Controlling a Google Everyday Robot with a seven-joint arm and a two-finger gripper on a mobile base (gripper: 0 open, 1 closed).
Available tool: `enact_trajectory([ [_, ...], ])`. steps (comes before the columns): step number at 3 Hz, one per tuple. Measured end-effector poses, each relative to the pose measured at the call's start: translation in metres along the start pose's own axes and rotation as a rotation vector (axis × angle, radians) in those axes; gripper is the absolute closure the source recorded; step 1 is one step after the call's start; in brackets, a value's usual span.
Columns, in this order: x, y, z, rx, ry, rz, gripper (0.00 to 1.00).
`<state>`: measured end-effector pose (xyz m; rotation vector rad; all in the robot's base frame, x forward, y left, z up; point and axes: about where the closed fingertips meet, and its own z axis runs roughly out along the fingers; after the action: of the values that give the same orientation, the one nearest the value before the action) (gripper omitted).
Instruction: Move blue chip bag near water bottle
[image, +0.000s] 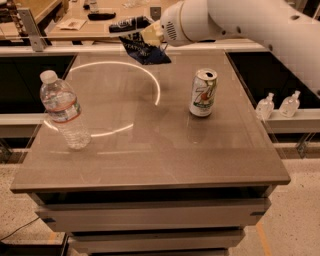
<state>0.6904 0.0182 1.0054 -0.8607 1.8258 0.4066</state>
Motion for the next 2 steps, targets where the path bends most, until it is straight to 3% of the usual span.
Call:
enact_trajectory([
  [2, -0.005, 0.035, -0.039, -0.109, -0.034, 0.108, 1.00],
])
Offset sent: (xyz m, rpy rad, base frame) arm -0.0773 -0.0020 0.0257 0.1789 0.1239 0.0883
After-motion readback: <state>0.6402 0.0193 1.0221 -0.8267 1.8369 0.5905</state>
